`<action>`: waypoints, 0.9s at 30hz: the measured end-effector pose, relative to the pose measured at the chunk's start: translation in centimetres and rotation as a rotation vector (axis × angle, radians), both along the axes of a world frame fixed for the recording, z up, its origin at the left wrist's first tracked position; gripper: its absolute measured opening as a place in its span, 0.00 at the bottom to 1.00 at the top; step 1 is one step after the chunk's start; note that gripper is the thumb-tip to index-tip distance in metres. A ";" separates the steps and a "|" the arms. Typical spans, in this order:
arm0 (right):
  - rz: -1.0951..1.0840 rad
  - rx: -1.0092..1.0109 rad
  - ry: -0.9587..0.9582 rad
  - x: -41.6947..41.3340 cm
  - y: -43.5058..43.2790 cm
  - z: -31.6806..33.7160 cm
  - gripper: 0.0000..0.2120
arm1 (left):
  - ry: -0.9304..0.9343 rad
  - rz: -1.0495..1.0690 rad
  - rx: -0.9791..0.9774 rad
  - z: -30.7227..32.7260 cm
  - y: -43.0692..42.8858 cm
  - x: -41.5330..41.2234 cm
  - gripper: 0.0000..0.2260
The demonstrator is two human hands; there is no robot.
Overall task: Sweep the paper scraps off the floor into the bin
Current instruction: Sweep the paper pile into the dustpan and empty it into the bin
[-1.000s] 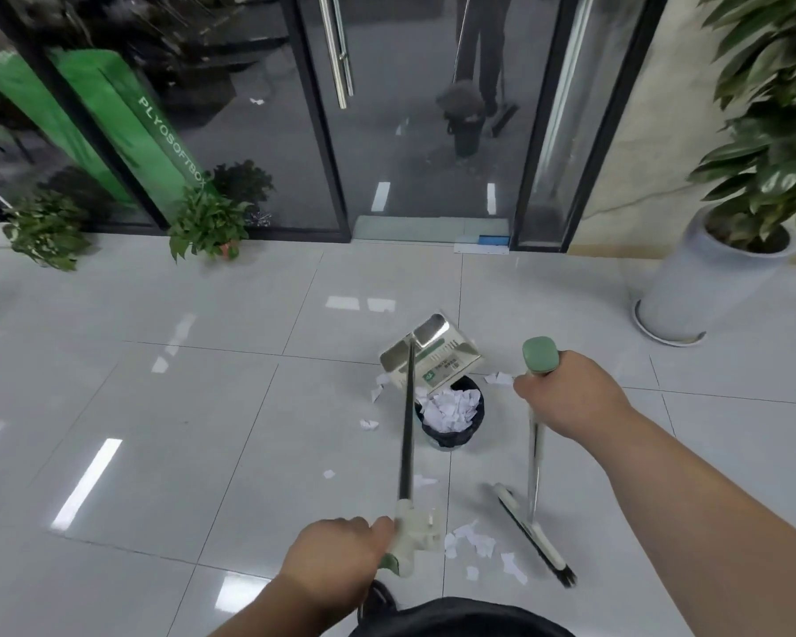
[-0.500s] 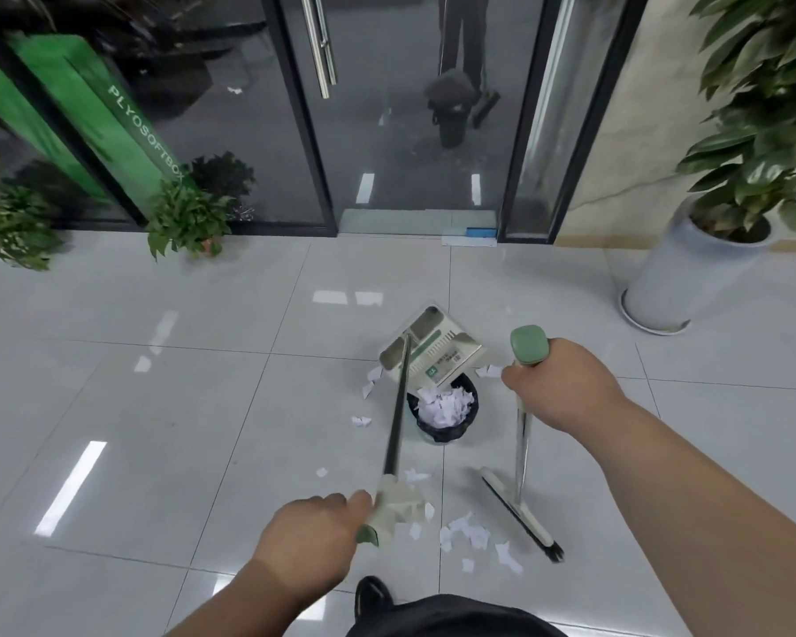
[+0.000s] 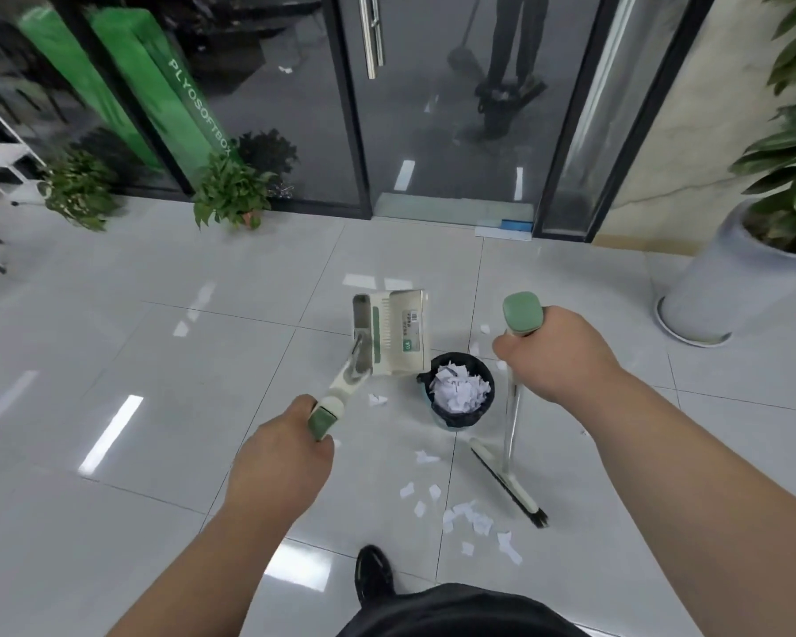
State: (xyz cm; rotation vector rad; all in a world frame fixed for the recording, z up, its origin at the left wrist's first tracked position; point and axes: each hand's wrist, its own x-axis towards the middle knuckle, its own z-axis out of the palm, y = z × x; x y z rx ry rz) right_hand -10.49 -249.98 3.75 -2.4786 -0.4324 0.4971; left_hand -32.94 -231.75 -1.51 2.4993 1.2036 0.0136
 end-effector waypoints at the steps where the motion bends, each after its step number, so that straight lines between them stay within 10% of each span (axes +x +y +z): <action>1: -0.007 0.013 0.002 -0.1 0.2 0.0 0.12 | -0.013 0.043 -0.019 0.2 0.4 0.0 0.07; 27: -0.063 0.195 0.104 4.7 15.5 -3.4 0.03 | 0.054 0.209 -0.345 -7.3 14.9 1.3 0.03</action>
